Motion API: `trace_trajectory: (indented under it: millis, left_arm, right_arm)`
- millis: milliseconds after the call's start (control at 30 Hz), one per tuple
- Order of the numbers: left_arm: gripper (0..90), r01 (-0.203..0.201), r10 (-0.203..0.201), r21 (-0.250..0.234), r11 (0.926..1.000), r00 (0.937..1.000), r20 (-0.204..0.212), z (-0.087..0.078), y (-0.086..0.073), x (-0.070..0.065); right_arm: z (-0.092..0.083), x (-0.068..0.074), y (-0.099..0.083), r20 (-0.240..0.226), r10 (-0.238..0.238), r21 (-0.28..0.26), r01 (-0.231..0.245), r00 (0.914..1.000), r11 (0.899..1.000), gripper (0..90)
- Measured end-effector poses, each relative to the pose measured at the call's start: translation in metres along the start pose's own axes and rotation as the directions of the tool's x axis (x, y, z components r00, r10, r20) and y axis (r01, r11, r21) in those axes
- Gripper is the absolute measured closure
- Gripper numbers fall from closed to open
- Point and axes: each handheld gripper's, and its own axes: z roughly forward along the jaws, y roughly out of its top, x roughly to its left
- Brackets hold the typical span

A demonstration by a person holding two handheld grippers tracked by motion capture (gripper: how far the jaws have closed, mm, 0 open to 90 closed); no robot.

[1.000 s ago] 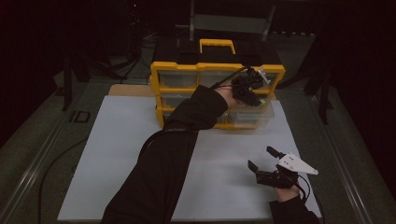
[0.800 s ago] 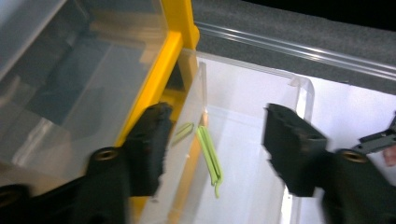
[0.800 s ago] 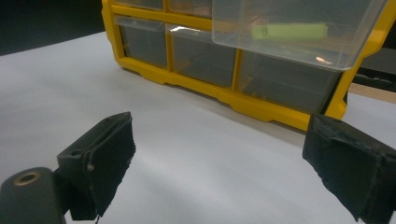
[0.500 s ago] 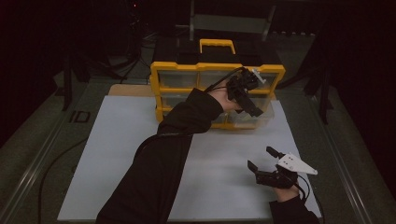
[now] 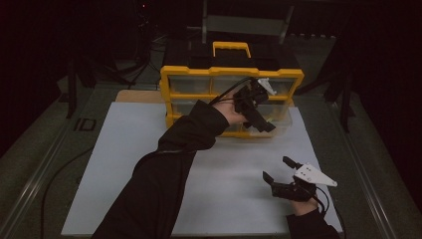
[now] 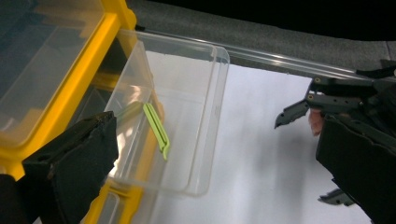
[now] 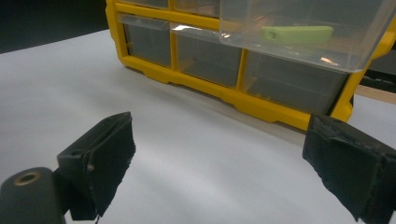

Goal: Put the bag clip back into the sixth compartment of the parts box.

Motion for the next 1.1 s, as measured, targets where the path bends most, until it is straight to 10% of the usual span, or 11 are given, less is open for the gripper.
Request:
trace_trajectory:
  millis: [1100]
  left_arm:
    - [0.0,0.054,-0.054,-0.068,0.9963,0.9985,-0.011,-0.062,-0.091,-0.016]
  right_arm:
    - [0.003,0.004,0.002,-0.001,-0.015,0.005,0.015,0.9999,1.000,8.7]
